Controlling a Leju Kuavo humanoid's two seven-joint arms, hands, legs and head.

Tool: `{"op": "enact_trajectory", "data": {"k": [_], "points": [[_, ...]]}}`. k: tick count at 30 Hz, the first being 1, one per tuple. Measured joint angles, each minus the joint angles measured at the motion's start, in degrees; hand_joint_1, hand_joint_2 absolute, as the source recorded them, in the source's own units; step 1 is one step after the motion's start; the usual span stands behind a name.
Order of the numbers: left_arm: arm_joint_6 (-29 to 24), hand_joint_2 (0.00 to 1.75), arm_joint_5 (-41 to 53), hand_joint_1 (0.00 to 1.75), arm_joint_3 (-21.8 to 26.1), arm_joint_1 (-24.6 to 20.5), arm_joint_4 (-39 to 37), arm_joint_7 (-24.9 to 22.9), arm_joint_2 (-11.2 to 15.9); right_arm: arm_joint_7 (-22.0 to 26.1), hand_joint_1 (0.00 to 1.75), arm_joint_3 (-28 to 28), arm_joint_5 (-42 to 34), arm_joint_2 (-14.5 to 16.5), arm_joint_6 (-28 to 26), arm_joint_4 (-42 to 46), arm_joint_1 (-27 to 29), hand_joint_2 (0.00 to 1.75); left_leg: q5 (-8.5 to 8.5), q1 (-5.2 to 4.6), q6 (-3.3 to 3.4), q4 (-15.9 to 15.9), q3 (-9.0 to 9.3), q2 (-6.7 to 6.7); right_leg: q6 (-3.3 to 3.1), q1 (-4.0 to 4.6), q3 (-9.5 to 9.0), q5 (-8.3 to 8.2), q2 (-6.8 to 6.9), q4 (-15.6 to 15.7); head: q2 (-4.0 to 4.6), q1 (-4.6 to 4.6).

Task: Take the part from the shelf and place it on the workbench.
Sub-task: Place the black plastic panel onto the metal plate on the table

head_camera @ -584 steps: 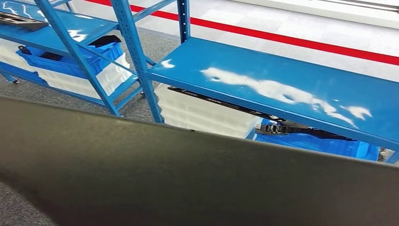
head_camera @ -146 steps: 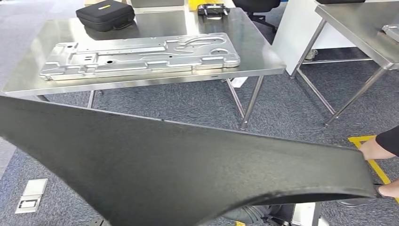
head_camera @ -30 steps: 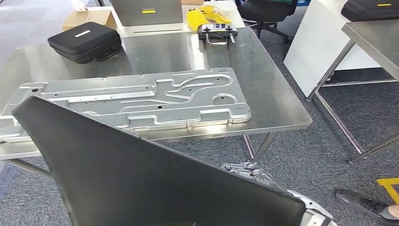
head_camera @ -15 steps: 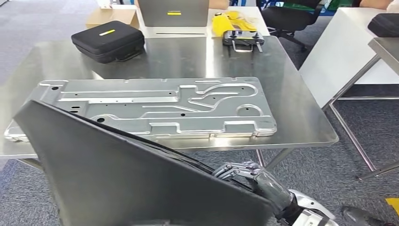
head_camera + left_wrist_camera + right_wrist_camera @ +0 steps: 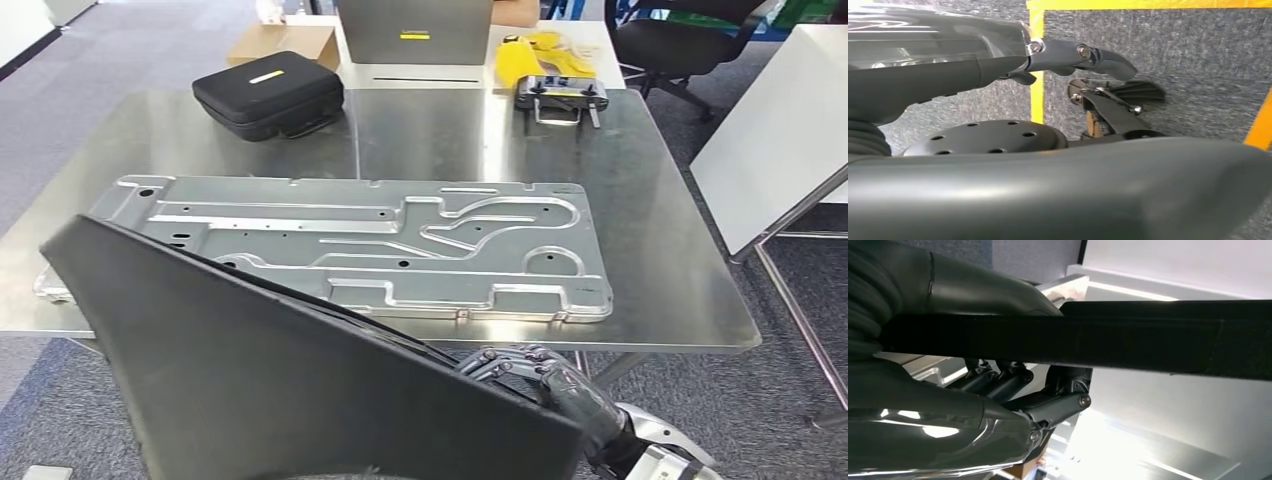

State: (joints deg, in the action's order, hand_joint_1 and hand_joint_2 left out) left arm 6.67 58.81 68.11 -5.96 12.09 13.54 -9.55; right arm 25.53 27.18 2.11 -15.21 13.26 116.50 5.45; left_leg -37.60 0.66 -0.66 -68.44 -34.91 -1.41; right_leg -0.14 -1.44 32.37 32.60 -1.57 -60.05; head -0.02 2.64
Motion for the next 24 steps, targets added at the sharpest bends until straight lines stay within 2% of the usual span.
{"op": "enact_trajectory", "data": {"k": [1, 2, 3, 4, 6, 7, 8, 10, 12, 13, 14, 16, 17, 18, 19, 21, 22, 23, 24], "points": [[0.0, 1.75, 0.0, 0.00, 0.0, 0.0, 0.0, 0.0, 0.0, 0.0, 1.75, 0.0, 0.0, 0.0, 0.0, 0.0, 0.0, 1.75, -0.92, 0.08, -0.18, -3.7, -2.45, 0.30, -0.09, 0.00, -0.41, 0.36, 0.31, 0.0, 0.00, 0.00], [0.0, 1.75, 0.0, 0.00, 0.0, 0.1, 0.0, 0.0, 0.0, 0.0, 1.75, 0.0, 0.0, 0.0, 0.0, 0.0, 0.0, 1.75, -1.08, 0.13, -0.30, -6.3, -4.42, 0.44, -0.09, 0.01, -0.87, 0.75, 0.53, 0.0, 0.00, 0.00], [0.0, 1.75, 0.0, 0.00, 0.0, 0.2, 0.0, 0.0, 0.0, 0.0, 1.75, 0.0, 0.0, 0.0, 0.0, 0.0, 0.0, 1.75, -0.07, 0.15, -0.34, -7.0, -5.47, 0.50, -0.04, 0.00, -1.43, 1.17, 0.66, 0.0, -0.01, 0.00], [0.0, 1.75, 0.0, 0.00, 0.0, 0.3, 0.0, 0.0, 0.0, 0.1, 1.75, 0.0, 0.0, 0.0, 0.0, 0.0, 0.0, 1.75, 2.07, 0.16, -0.27, -5.4, -5.42, 0.53, 0.06, 0.00, -2.09, 1.64, 0.72, 0.0, -0.01, 0.00], [0.0, 1.75, -0.1, 0.00, 0.0, 0.4, 0.0, 0.0, 0.1, 0.1, 1.75, 0.0, 0.1, 0.0, 0.0, 0.0, 0.0, 1.75, 7.04, 0.05, 0.11, 0.9, -3.47, 0.60, 0.40, 0.04, -3.48, 2.66, 0.85, 0.1, 0.01, -0.01], [0.0, 1.75, -0.2, 0.00, 0.0, 0.4, 0.0, 0.0, 0.1, 0.2, 1.75, 0.0, 0.1, 0.0, 0.0, 0.0, 0.0, 1.75, 8.29, -0.10, 0.39, 3.6, -2.42, 0.64, 0.69, 0.09, -3.93, 3.09, 0.86, 0.1, 0.01, 0.01], [0.0, 1.75, -0.3, 0.00, 0.0, 0.4, 0.0, 0.1, 0.1, 0.2, 1.75, 0.0, 0.2, 0.0, 0.0, 0.1, 0.1, 1.75, 8.47, -0.26, 0.65, 5.2, -1.75, 0.67, 0.99, 0.14, -4.14, 3.39, 0.87, 0.2, 0.01, 0.03], [0.0, 1.75, -0.4, 0.00, 0.0, 0.4, 0.0, 0.2, 0.1, 0.3, 1.75, 0.0, 0.4, 0.0, 0.0, 0.3, 0.1, 1.75, 7.50, -0.51, 1.11, 6.1, -1.22, 0.68, 1.68, 0.14, -4.33, 3.63, 0.82, 0.7, 0.00, 0.08], [0.0, 1.75, -0.6, 0.00, 0.1, 0.5, 0.0, 0.4, 0.1, 0.5, 1.75, 0.0, 0.7, 0.0, -0.1, 0.6, 0.1, 1.75, 7.15, -0.27, 1.61, 6.9, -0.52, 0.69, 2.26, 0.05, -4.73, 4.10, 0.97, 0.7, -0.01, 0.06], [0.0, 1.75, -0.6, 0.00, 0.1, 0.6, 0.0, 0.5, 0.1, 0.6, 1.75, 0.0, 0.9, 0.0, -0.3, 0.8, 0.1, 1.75, 7.02, -0.13, 1.92, 7.3, 0.00, 0.74, 2.44, 0.07, -4.36, 4.75, 1.07, -0.4, 0.00, 0.03], [0.0, 1.75, -0.7, 0.00, 0.1, 0.6, 0.0, 0.6, 0.1, 0.8, 1.75, 0.0, 1.0, 0.0, -0.4, 0.9, 0.2, 1.75, 6.85, -0.01, 2.21, 7.7, 0.55, 0.80, 2.53, 0.08, -3.20, 5.76, 1.17, -2.8, 0.00, 0.01], [0.0, 1.75, -0.8, 0.00, 0.1, 0.5, 0.0, 0.7, 0.2, 1.0, 1.75, -0.1, 1.6, -0.1, -0.8, 1.0, 0.4, 1.75, 6.20, -0.10, 2.59, 7.8, 1.36, 0.90, 2.59, 0.13, 1.36, 7.92, 1.25, -10.1, 0.01, -0.03], [0.0, 1.75, -0.9, 0.00, 0.2, 0.6, 0.0, 0.7, 0.2, 1.1, 1.75, -0.1, 2.1, -0.1, -1.1, 1.1, 0.6, 1.75, 5.80, -0.14, 2.65, 7.8, 1.80, 0.91, 2.64, 0.13, 3.65, 8.17, 1.25, -13.0, 0.00, -0.02], [0.0, 1.75, -0.9, 0.00, 0.2, 0.7, 0.0, 0.7, 0.2, 1.2, 1.75, -0.2, 2.9, -0.2, -1.7, 1.1, 0.8, 1.75, 5.34, -0.17, 2.65, 7.8, 2.37, 0.89, 2.68, 0.13, 5.17, 7.29, 1.26, -14.2, 0.00, -0.02], [0.0, 1.75, -1.0, 0.00, 0.3, 0.7, 0.0, 0.7, 0.2, 1.3, 1.75, -0.3, 3.8, -0.3, -2.5, 1.2, 1.0, 1.75, 4.84, -0.18, 2.61, 7.8, 3.06, 0.87, 2.70, 0.13, 5.62, 5.24, 1.27, -13.2, 0.01, -0.02], [0.0, 1.75, -1.2, 0.00, 0.3, 0.9, 0.0, 0.7, 0.2, 1.6, 1.75, -0.7, 6.4, -0.5, -4.6, 1.6, 1.3, 1.75, 3.78, -0.16, 2.38, 7.8, 4.54, 0.79, 2.52, 0.17, 4.46, 0.00, 1.30, -7.5, 0.01, -0.02], [0.0, 1.75, -1.3, 0.00, 0.4, 0.8, 0.0, 0.7, 0.2, 1.8, 1.75, -1.0, 8.2, -0.6, -6.2, 2.0, 1.6, 1.75, 3.32, -0.19, 2.12, 7.8, 4.99, 0.74, 2.36, 0.32, 3.72, -1.65, 1.32, -4.9, 0.01, -0.02], [-0.1, 1.75, -1.5, 0.00, 0.5, 0.8, 0.0, 0.8, 0.2, 1.9, 1.75, -1.4, 10.5, -0.7, -8.2, 2.4, 1.9, 1.75, 3.00, -0.21, 1.85, 7.8, 5.15, 0.71, 2.07, 0.48, 3.15, -2.07, 1.33, -3.1, 0.01, -0.05], [-0.1, 1.75, -1.7, 0.00, 0.7, 0.8, 0.0, 0.9, 0.2, 2.0, 1.75, -1.9, 12.8, -0.9, -10.4, 3.0, 2.4, 1.75, 2.85, -0.22, 1.57, 7.9, 5.14, 0.71, 1.78, 0.68, 2.94, -1.65, 1.31, -2.5, 0.00, -0.07]]}}
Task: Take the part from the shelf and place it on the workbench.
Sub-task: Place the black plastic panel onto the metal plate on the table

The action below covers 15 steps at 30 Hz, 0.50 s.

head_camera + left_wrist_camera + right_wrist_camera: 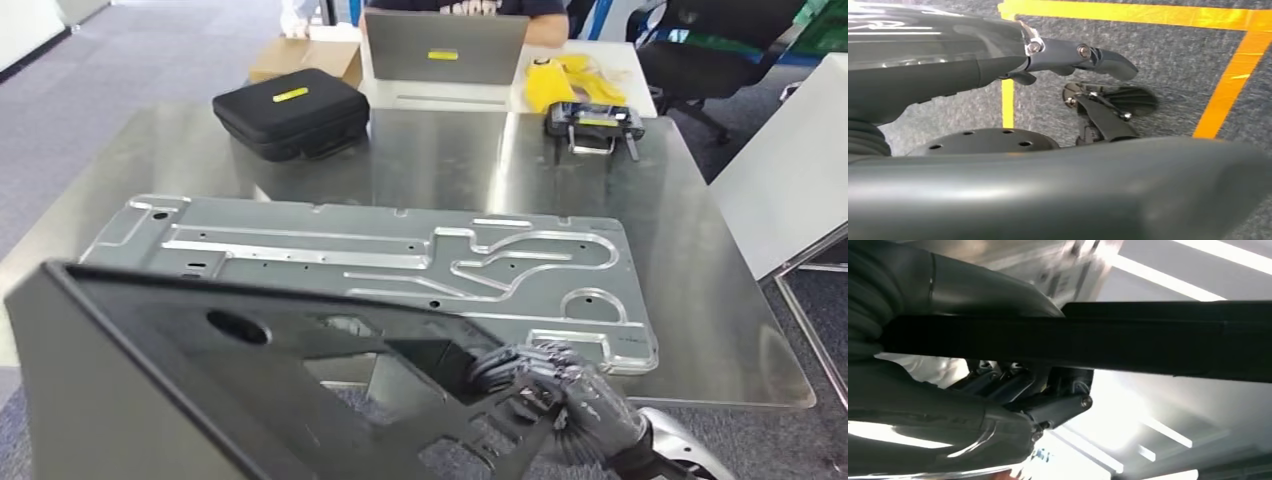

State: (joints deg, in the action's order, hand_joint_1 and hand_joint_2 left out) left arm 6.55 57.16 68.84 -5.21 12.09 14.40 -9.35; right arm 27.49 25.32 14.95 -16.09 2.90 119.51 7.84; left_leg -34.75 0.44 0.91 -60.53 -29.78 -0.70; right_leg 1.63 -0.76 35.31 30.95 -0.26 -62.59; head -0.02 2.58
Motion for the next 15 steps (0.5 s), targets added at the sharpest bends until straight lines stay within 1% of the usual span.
{"op": "enact_trajectory", "data": {"k": [1, 2, 6, 10, 13, 15], "points": [[0.0, 1.75, -0.2, 0.00, 0.2, 0.0, 0.0, 0.1, 0.0, 0.0, 1.75, -0.5, 2.2, -0.2, -2.2, 0.7, 0.5, 1.75, -0.03, -0.03, -0.23, 0.1, -0.01, 0.02, -0.28, 0.15, -0.19, 0.28, -0.04, 0.6, 0.00, -0.03], [-0.1, 1.75, -0.3, 0.00, 0.4, 0.0, 0.0, 0.2, 0.0, 0.0, 1.75, -1.1, 4.2, -0.4, -4.1, 1.5, 1.1, 1.75, -0.07, -0.03, -0.33, 0.4, 0.11, 0.04, -0.45, 0.10, -0.40, 0.57, -0.07, 1.0, 0.00, -0.07], [-0.4, 1.75, -1.3, 0.00, 1.0, 0.0, 0.0, 0.9, 0.0, -0.7, 1.75, -3.4, 11.0, -0.7, -11.2, 4.2, 3.4, 1.75, 0.41, -0.33, 0.24, 1.0, 1.07, 0.04, -0.45, -0.22, -1.34, 0.80, 0.00, 1.8, 0.01, -0.02], [-0.8, 1.75, -2.2, 0.00, 1.8, 0.0, 0.0, 1.0, 0.0, -2.6, 1.75, -5.6, 19.4, -0.8, -17.9, 6.2, 6.5, 1.75, 0.41, -0.34, 0.24, 1.1, 1.60, 0.05, -0.95, -0.12, -1.87, 1.40, 0.01, 1.8, 0.00, -0.02], [-1.2, 1.75, -2.5, 0.00, 2.2, 0.0, 0.0, 1.0, 0.0, -4.8, 1.75, -6.5, 25.2, -1.0, -21.5, 7.1, 8.0, 1.75, 0.20, -0.32, 0.06, 1.6, 1.93, 0.06, -1.15, -0.05, -1.99, 1.58, 0.01, 1.8, 0.01, -0.02], [-1.2, 1.75, -2.8, 0.00, 2.3, 0.0, 0.0, 1.0, 0.0, -6.5, 1.75, -6.7, 27.8, -1.4, -22.9, 7.4, 8.5, 1.75, -0.18, -0.29, -0.33, 2.2, 2.23, 0.06, -1.20, -0.02, -1.98, 1.61, 0.05, 1.8, 0.00, -0.02]]}}
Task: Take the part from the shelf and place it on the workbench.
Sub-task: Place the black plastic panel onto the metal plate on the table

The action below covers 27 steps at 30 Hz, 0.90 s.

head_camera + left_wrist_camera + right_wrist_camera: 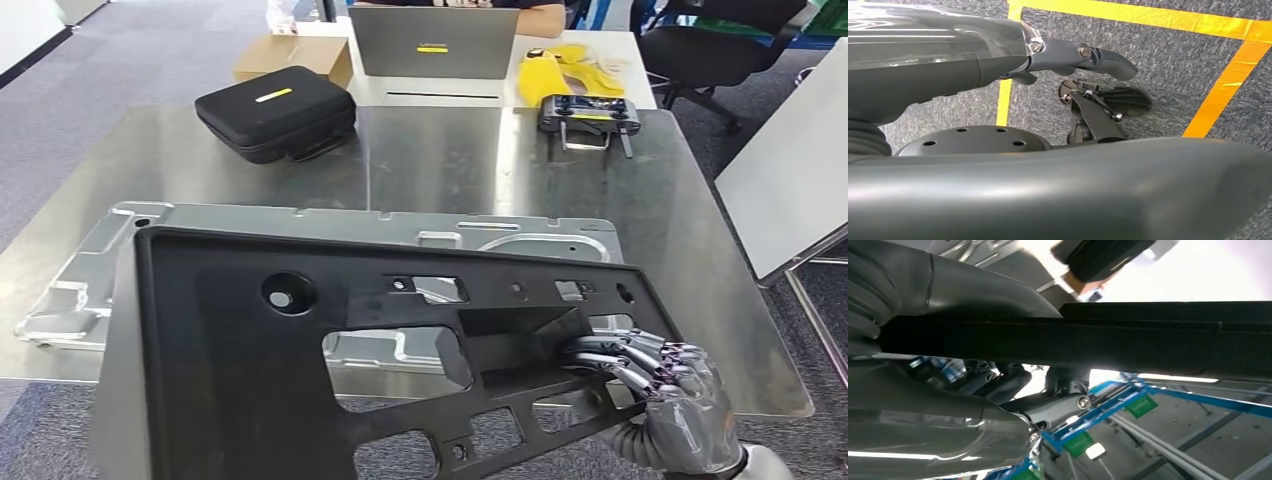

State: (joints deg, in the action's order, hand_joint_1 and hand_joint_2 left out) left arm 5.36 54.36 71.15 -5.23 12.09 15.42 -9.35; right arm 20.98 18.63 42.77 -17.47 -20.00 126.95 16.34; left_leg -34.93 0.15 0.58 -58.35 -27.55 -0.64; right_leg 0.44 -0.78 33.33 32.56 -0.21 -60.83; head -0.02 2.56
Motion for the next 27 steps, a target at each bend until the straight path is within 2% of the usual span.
{"op": "enact_trajectory", "data": {"k": [2, 5, 7, 8, 10, 12, 14, 21, 27], "points": [[0.0, 1.75, -0.2, 0.00, 0.2, 0.0, 0.0, 0.0, 0.0, -1.4, 1.75, 0.0, 2.1, -0.4, -0.7, 0.1, 0.3, 1.75, -0.22, 0.01, -0.29, 0.3, 0.25, 0.00, -0.02, 0.00, -0.09, 0.02, 0.02, 0.0, -0.01, 0.00], [0.0, 1.75, -0.3, 0.00, 0.7, 0.0, 0.0, 0.1, 0.0, -3.5, 1.75, 0.1, 5.0, -1.0, -1.3, 0.2, 0.5, 1.75, -0.23, -0.05, -0.34, 0.3, 0.41, 0.01, -0.01, -0.05, -0.30, 0.03, 0.03, 0.0, -0.01, 0.00], [0.4, 1.75, 0.6, 0.00, 0.9, 0.0, 0.0, 0.1, 0.0, -7.3, 1.75, 0.1, 5.9, -1.7, -0.4, -0.1, -0.7, 1.75, -0.25, -0.10, -0.37, 0.3, 0.45, 0.08, 0.00, -0.13, -0.42, 0.01, 0.00, 0.0, 0.00, 0.00], [0.7, 1.75, 1.7, 0.00, 0.7, 0.0, 0.0, 0.0, 0.0, -10.1, 1.75, -0.1, 4.7, -2.5, 1.3, -0.9, -3.1, 1.75, -0.25, -0.13, -0.38, 0.3, 0.49, 0.23, -0.01, -0.17, -0.43, -0.04, -0.12, 0.0, 0.01, -0.01], [1.5, 1.75, 4.0, 0.00, -0.2, -0.4, 0.0, -0.5, 0.0, -14.5, 1.75, -1.7, -0.3, -4.8, 6.9, -4.8, -11.4, 1.75, -0.24, -0.23, -0.38, 0.3, 0.62, 0.65, 0.08, -0.25, -0.41, -0.24, -0.50, 0.0, 0.01, -0.01], [1.8, 1.75, 5.0, 0.00, -1.2, -1.2, 0.0, -1.1, 0.0, -15.1, 1.75, -4.9, -4.3, -6.7, 11.6, -9.8, -20.0, 1.75, -0.18, -0.37, -0.31, 0.2, 0.71, 0.71, 0.20, -0.31, -0.48, -0.38, -0.54, 0.1, 0.00, -0.02], [1.9, 1.75, 5.3, 0.00, -1.8, -1.5, 0.0, -1.4, 0.0, -14.6, 1.75, -7.5, -4.7, -7.6, 13.6, -13.2, -25.2, 1.75, -0.12, -0.43, -0.25, 0.2, 0.72, 0.48, 0.25, -0.39, -0.62, -0.40, -0.28, 0.1, 0.00, -0.02], [2.0, 1.75, 6.6, 0.00, -3.5, -2.4, 0.0, -2.2, 0.0, -17.7, 1.75, -8.0, 1.9, -7.1, 17.1, -22.6, -36.4, 1.75, -0.12, -0.41, -0.25, 0.1, 0.66, 0.42, 0.30, -0.43, -0.59, -0.38, -0.18, 0.1, 0.00, -0.02], [2.1, 1.75, 7.2, 0.00, -4.3, -2.9, 0.0, -2.6, 0.0, -18.2, 1.75, -6.4, 3.1, -5.7, 18.3, -28.8, -41.9, 1.75, -0.12, -0.40, -0.25, 0.2, 0.59, 0.38, 0.30, -0.42, -0.57, -0.36, -0.11, 0.1, 0.00, -0.02]]}}
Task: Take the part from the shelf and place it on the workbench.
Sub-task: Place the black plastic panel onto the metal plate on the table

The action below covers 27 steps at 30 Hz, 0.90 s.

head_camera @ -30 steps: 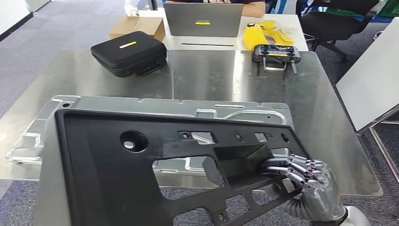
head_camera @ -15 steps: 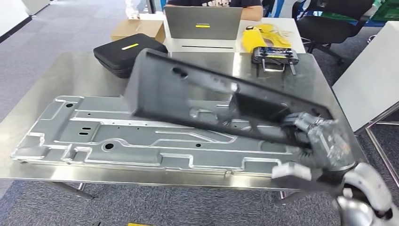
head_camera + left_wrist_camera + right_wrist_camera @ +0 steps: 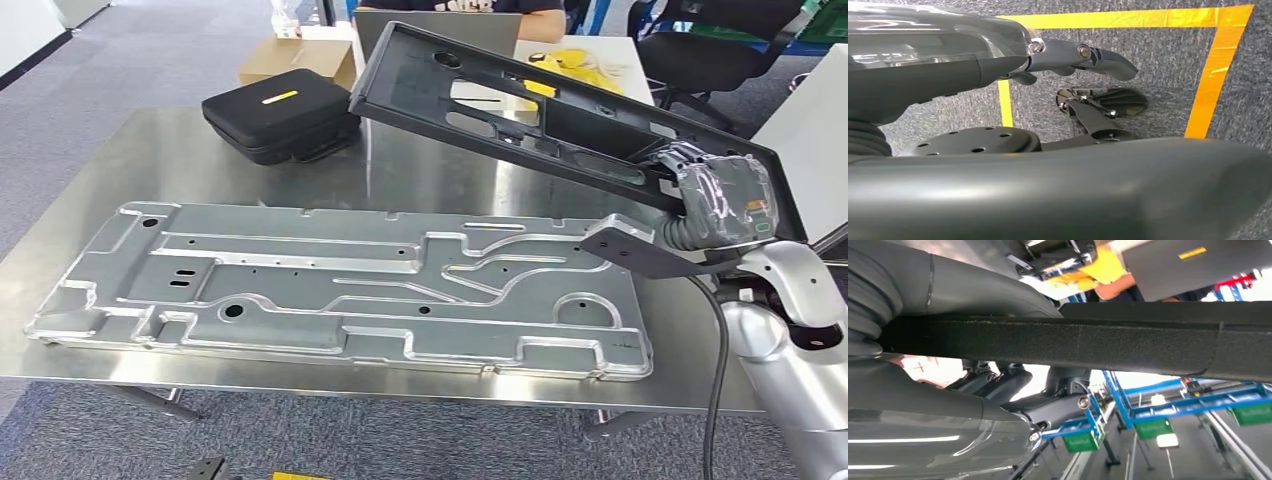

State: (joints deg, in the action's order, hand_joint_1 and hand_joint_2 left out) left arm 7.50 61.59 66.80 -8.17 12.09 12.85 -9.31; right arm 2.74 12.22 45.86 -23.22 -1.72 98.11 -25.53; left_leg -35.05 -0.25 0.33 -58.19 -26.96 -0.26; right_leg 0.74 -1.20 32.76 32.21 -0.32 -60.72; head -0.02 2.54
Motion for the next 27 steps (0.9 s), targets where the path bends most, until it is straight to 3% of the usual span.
{"op": "enact_trajectory", "data": {"k": [6, 21, 27], "points": [[0.4, 1.75, 1.1, 0.00, -1.1, -1.0, 0.0, -1.0, 0.0, 0.3, 1.75, 4.1, 1.2, 3.4, 1.6, -9.7, -5.2, 1.75, 0.01, 0.01, 0.00, 0.0, 0.00, 0.00, 0.00, 0.01, -0.02, -0.01, -0.01, 0.0, -0.01, 0.00], [1.0, 1.75, 2.8, 0.00, -3.6, -2.7, 0.0, -2.4, 0.0, 1.6, 1.75, 22.0, 1.1, 19.5, 4.8, -33.5, -12.5, 1.75, 0.02, 0.15, -0.01, 0.0, -0.01, 0.00, -0.01, 0.15, 0.00, 0.00, -0.02, 0.0, 0.01, 0.00], [1.3, 1.75, 2.8, 0.00, -3.7, -2.7, 0.0, -1.9, -0.1, 1.7, 1.75, 26.1, -0.5, 22.4, 5.2, -39.5, -14.1, 1.75, 0.01, 0.12, -0.01, 0.0, -0.01, 0.00, -0.01, 0.14, -0.01, 0.00, 0.00, 0.0, 0.01, 0.00]]}}
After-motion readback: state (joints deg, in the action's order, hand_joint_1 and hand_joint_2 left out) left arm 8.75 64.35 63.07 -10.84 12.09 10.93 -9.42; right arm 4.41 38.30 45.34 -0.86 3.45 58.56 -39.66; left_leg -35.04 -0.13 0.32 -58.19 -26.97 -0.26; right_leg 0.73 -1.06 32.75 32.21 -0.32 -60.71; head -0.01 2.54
